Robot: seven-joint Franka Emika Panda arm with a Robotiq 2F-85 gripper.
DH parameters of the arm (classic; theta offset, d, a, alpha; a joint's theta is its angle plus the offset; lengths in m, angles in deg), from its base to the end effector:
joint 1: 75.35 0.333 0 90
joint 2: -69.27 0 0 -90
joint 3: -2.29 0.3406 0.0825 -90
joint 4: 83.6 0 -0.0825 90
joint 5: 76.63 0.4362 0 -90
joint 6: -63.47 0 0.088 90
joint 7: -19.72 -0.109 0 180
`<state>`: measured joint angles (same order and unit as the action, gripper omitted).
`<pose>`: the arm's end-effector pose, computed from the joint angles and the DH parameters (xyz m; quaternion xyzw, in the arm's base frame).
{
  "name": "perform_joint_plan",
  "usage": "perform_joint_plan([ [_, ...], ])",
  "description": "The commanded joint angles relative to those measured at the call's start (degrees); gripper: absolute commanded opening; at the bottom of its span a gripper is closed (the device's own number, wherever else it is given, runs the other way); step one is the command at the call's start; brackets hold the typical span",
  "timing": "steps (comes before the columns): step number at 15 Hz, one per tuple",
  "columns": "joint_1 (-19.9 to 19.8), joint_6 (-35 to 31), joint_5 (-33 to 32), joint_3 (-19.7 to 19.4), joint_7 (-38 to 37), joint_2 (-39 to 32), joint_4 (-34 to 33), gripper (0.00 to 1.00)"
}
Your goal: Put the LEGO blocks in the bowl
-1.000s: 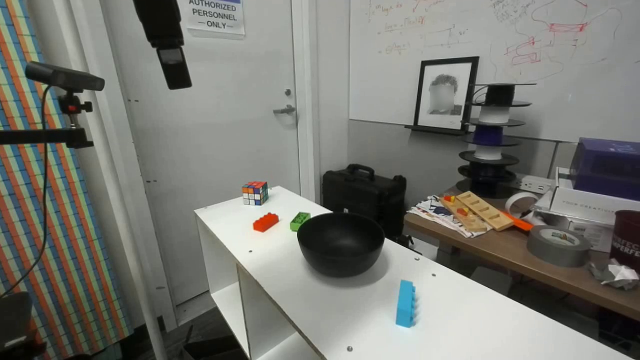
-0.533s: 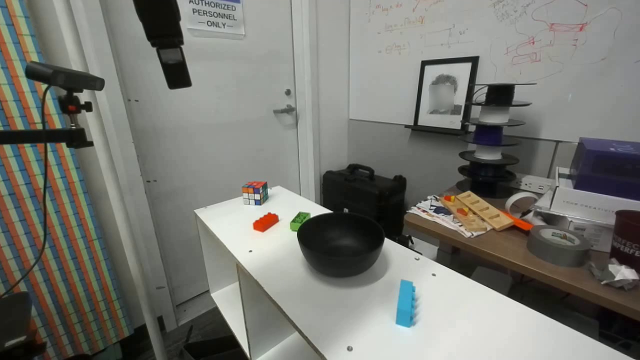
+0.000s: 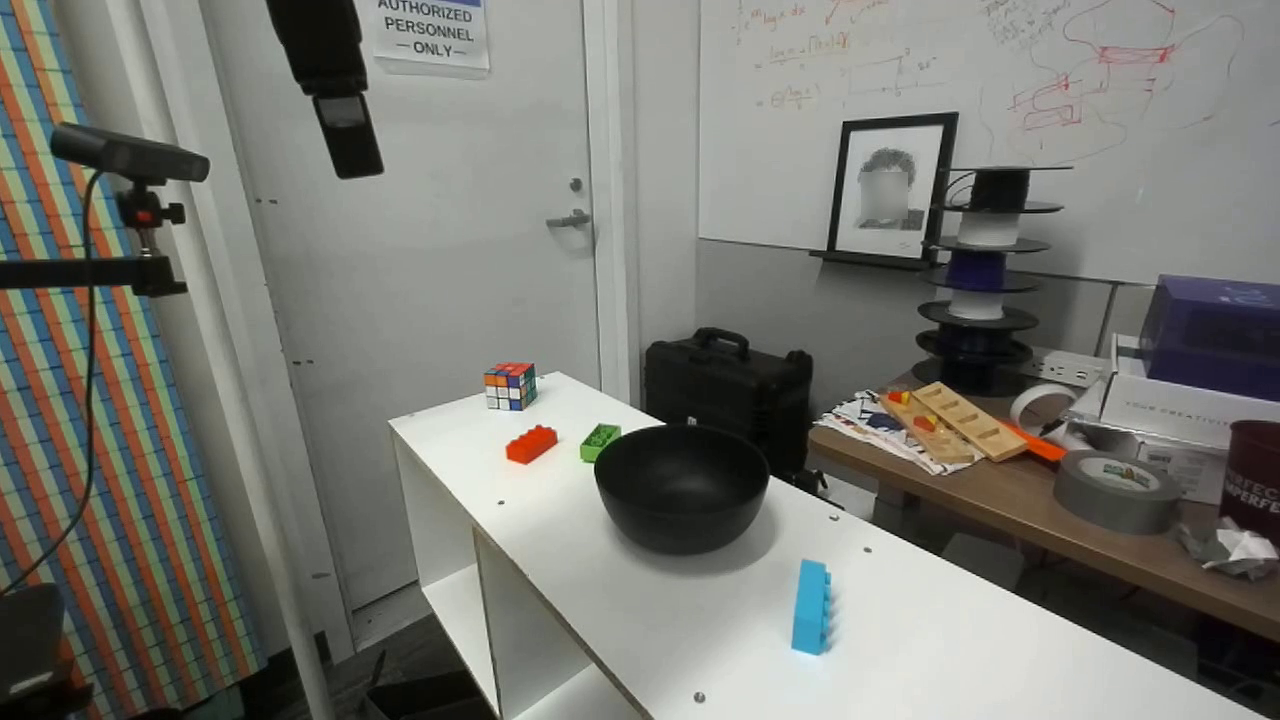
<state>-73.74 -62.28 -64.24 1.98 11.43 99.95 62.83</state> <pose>0.4316 0.0177 0.4616 -0.9851 0.1152 -0.0784 0.1010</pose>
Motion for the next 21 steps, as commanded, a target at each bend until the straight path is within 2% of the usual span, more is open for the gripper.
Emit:
perform_joint_plan([
  [1,0.03,0.80,1.19,-0.54,1.48,-0.92,-0.47,1.00],
  [3,0.16,0.71,1.18,-1.14,2.93,-3.68,-1.50,1.00],
  [5,2.39,0.76,4.27,-2.78,8.65,-8.05,-3.64,1.00],
  [7,3.81,1.01,6.15,-2.58,13.05,-14.19,-6.57,1.00],
  [12,6.08,-0.02,3.35,3.45,12.90,-30.94,-14.67,1.00],
  [16,8.24,-0.26,-7.75,7.78,8.08,-44.03,-24.17,1.00],
  [19,11.13,-0.38,-19.69,7.60,4.43,-51.75,-30.98,1.00],
  [21,12.41,-2.64,-24.58,7.02,4.18,-56.08,-34.51,1.00],
])
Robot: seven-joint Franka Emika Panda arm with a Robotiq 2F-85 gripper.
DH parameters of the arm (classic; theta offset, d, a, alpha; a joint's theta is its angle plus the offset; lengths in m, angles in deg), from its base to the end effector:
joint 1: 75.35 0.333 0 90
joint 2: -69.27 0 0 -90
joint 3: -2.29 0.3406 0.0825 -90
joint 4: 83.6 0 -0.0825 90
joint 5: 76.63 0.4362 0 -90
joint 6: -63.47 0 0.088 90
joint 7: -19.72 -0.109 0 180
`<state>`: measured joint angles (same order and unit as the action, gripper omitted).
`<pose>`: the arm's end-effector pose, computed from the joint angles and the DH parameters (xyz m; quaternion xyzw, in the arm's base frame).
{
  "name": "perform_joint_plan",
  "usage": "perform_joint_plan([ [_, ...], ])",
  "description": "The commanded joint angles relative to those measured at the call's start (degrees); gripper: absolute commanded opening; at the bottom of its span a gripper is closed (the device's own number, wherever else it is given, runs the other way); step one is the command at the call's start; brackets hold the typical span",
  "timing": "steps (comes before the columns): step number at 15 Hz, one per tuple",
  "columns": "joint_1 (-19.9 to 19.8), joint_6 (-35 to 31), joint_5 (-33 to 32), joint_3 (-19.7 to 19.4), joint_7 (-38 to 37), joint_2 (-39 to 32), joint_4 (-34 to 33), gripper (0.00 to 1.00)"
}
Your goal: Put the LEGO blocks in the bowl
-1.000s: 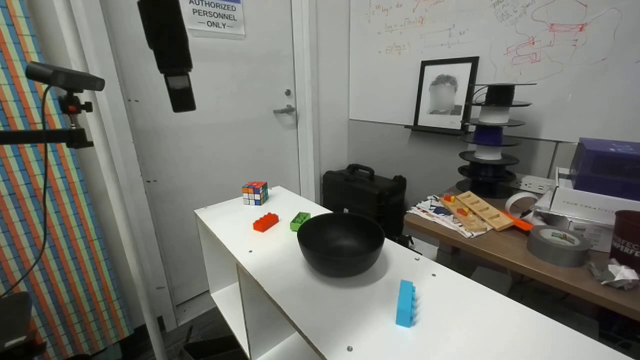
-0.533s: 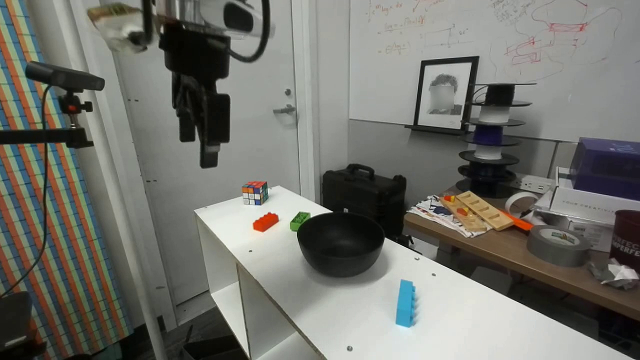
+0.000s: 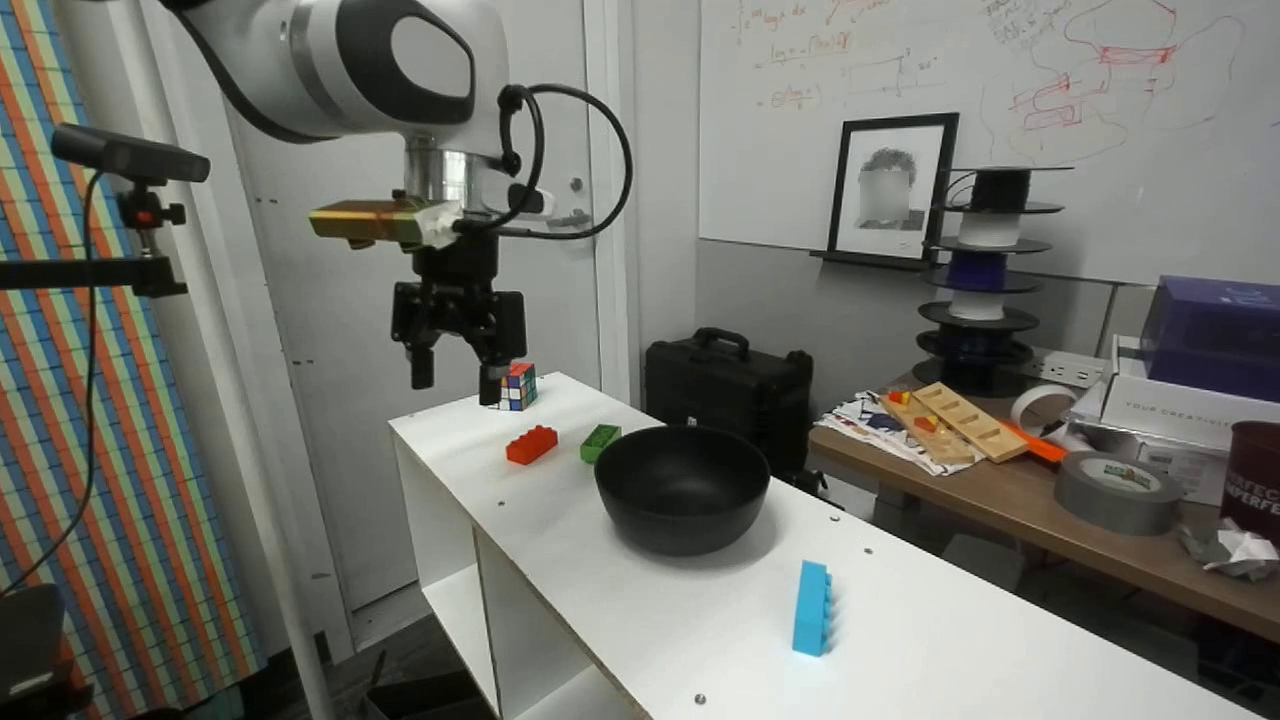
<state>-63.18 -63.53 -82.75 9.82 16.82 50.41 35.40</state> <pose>0.5740 0.2014 0.2386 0.9792 0.1794 -0.0871 0.0358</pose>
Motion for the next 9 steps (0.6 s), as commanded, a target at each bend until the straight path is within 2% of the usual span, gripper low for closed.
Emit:
perform_joint_plan([
  [1,1.89,-3.54,-6.11,-0.55,-0.86,-8.51,-8.52,1.00],
  [9,0.22,-12.25,3.26,0.90,-1.16,-19.44,-16.87,1.00],
])
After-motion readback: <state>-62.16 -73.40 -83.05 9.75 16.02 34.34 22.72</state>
